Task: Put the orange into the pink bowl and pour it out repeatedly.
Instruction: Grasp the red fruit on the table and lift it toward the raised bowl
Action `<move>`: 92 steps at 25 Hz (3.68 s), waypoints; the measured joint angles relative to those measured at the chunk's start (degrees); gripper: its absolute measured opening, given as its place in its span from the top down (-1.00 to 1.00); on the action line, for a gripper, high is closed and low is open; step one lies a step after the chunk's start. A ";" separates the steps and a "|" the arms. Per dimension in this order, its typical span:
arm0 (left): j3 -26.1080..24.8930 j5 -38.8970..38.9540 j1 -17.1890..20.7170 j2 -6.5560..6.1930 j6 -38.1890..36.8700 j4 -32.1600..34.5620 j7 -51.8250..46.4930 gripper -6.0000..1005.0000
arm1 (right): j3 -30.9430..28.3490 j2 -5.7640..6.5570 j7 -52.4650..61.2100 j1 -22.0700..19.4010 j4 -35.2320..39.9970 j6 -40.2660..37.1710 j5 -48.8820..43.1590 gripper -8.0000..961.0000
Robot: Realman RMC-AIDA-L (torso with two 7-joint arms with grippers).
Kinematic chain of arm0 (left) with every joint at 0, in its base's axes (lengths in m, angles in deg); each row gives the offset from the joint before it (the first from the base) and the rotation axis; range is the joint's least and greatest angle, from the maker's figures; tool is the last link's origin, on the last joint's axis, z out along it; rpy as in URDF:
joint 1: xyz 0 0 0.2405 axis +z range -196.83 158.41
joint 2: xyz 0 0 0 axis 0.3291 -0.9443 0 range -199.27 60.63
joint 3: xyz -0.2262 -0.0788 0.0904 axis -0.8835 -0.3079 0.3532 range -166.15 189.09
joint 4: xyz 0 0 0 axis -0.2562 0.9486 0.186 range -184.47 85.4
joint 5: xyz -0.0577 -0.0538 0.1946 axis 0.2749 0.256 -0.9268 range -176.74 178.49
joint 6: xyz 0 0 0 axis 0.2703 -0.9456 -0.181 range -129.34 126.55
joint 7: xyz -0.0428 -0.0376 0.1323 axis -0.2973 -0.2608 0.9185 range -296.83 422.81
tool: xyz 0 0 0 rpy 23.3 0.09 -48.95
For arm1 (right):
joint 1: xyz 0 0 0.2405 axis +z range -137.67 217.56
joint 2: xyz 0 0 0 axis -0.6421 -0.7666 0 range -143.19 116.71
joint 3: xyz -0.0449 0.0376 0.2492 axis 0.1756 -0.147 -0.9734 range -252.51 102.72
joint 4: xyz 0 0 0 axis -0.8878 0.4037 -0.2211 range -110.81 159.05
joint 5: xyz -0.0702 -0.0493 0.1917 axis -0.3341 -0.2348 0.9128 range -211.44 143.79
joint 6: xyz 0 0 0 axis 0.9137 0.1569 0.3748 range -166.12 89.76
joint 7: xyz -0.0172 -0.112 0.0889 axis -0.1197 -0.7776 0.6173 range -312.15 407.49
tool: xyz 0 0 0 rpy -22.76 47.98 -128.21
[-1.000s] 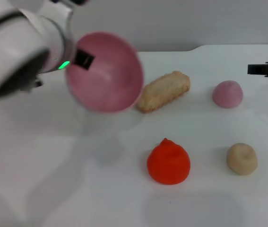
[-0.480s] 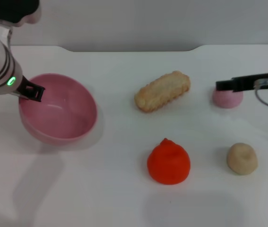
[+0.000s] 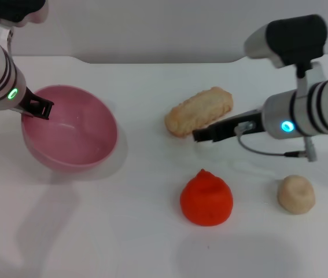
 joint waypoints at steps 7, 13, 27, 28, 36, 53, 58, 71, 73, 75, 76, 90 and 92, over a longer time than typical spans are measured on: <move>-0.04 0.06 -0.83 0.00 -0.22 -2.03 0.05 0.90 | 4.43 -0.01 1.92 0.87 -2.73 -0.51 0.34 -0.35; -0.05 0.09 -1.78 -0.01 -0.28 -3.58 0.21 0.90 | 8.29 -0.05 3.85 1.11 -1.93 0.81 0.40 -0.34; -0.09 0.14 -2.20 0.00 -0.28 -4.27 0.74 0.90 | 12.53 0.03 7.31 0.74 0.08 1.93 -0.39 -0.34; -0.09 0.14 -2.22 0.00 -0.28 -4.40 0.75 0.90 | 12.49 0.06 7.40 0.72 0.08 2.05 -0.62 -0.34; -0.11 0.14 -2.25 0.00 -0.26 -4.55 0.95 0.90 | 12.13 0.15 8.69 0.38 1.19 2.35 -2.78 -0.34; -0.01 0.14 -2.19 0.19 0.15 -4.50 1.56 0.90 | 13.17 0.10 8.23 -0.54 2.67 1.89 -4.54 0.21; -0.01 0.14 -1.98 0.12 0.32 -4.50 1.56 0.90 | 14.17 0.11 5.07 -2.71 6.85 1.79 -5.66 0.34; -0.02 0.14 -2.10 0.15 0.67 -4.56 2.15 0.90 | 12.46 0.18 5.47 -2.72 7.49 1.79 -5.24 0.97; -0.02 0.14 -2.19 0.17 0.58 -4.58 2.24 0.90 | 11.87 0.23 5.58 -2.39 7.21 2.28 -5.11 0.94; -0.02 0.14 -2.23 0.17 0.51 -4.66 2.30 0.90 | 11.56 0.25 5.57 -2.24 7.50 3.27 -5.13 0.91; -0.02 0.13 -2.25 0.18 0.50 -4.86 2.31 0.90 | 11.47 0.26 5.57 -2.36 8.00 3.78 -5.22 0.83; -0.02 0.19 -3.20 0.23 0.30 -6.61 2.35 0.90 | 12.39 0.01 6.76 -4.85 11.94 8.17 -5.90 -0.08; -0.02 0.23 -3.33 0.24 0.24 -6.80 2.35 0.90 | 12.41 0.00 7.68 -4.90 11.97 8.43 -7.02 -0.19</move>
